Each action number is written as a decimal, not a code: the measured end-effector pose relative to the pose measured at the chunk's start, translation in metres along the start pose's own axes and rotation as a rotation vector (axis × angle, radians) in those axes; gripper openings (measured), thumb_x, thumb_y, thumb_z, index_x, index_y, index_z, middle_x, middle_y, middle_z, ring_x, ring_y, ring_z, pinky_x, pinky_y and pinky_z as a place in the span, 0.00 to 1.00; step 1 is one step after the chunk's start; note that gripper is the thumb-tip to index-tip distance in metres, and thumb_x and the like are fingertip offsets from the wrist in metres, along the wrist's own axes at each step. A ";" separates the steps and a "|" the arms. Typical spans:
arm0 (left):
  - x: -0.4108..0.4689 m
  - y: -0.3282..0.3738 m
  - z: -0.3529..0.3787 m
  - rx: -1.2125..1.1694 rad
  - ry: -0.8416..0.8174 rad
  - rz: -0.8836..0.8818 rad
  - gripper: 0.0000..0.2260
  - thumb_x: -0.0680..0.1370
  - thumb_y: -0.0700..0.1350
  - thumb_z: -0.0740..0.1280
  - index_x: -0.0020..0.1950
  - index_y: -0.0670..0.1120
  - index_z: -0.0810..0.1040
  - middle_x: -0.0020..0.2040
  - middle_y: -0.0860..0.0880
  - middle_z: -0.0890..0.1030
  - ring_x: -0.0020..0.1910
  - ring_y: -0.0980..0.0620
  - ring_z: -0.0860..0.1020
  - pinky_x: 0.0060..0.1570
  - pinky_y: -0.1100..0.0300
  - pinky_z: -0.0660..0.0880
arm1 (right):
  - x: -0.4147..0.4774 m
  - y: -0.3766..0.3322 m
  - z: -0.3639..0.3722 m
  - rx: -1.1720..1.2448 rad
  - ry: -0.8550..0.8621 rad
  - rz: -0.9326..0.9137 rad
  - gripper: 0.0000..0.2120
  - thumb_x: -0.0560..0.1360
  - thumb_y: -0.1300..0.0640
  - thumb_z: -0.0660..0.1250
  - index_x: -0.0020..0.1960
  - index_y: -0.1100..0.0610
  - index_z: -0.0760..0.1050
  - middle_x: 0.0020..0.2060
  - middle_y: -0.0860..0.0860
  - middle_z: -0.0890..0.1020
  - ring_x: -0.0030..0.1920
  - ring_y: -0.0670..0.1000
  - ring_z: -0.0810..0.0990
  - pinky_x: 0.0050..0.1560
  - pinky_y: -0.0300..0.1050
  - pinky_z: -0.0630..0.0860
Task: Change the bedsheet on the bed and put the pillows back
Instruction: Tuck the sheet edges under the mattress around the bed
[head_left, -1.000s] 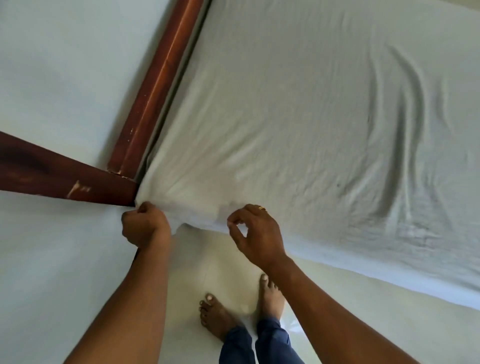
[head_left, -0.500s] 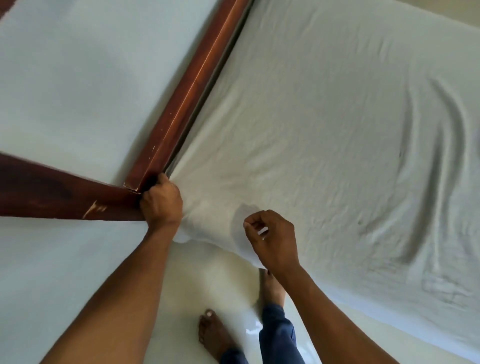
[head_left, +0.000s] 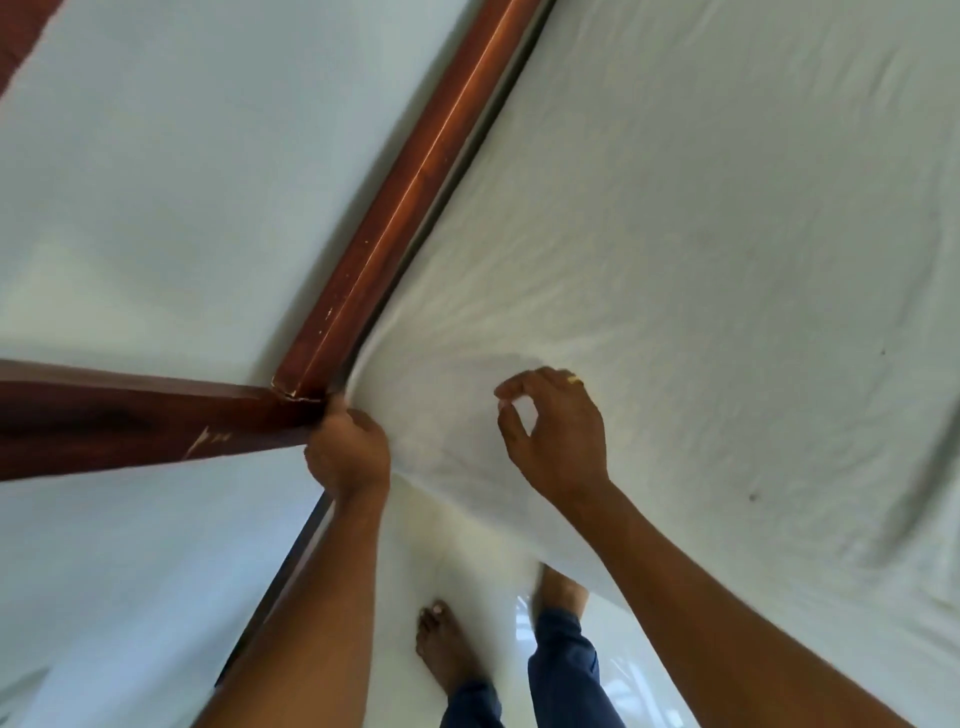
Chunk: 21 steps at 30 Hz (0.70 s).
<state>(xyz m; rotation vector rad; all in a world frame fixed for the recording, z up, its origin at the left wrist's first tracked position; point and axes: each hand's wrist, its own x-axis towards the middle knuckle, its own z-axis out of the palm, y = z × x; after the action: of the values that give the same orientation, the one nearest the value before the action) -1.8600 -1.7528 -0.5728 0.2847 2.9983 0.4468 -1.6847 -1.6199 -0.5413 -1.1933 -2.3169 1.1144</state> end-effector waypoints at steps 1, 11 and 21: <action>-0.011 -0.009 0.002 -0.077 0.066 -0.019 0.14 0.76 0.34 0.63 0.60 0.39 0.82 0.49 0.33 0.83 0.47 0.32 0.81 0.45 0.48 0.75 | 0.007 -0.002 0.008 -0.035 -0.051 -0.043 0.06 0.75 0.54 0.69 0.51 0.51 0.82 0.47 0.45 0.83 0.52 0.51 0.80 0.51 0.47 0.77; 0.001 -0.086 0.034 -0.961 -0.383 -0.860 0.13 0.82 0.45 0.66 0.67 0.49 0.78 0.54 0.46 0.83 0.50 0.46 0.83 0.46 0.50 0.83 | -0.034 -0.018 0.056 -0.029 -0.182 -0.145 0.09 0.72 0.60 0.71 0.52 0.54 0.83 0.48 0.49 0.84 0.54 0.51 0.78 0.54 0.45 0.76; 0.048 -0.130 0.092 -0.470 -0.316 -0.708 0.13 0.73 0.49 0.73 0.33 0.42 0.83 0.34 0.47 0.85 0.39 0.46 0.86 0.50 0.55 0.82 | -0.075 -0.019 0.071 -0.035 0.065 -0.043 0.09 0.74 0.58 0.70 0.53 0.55 0.83 0.52 0.48 0.83 0.57 0.51 0.77 0.57 0.42 0.72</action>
<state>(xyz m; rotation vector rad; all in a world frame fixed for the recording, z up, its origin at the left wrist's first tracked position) -1.9178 -1.8400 -0.7028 -0.6511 2.3656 0.8766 -1.6904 -1.7212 -0.5672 -1.1687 -2.3110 1.0092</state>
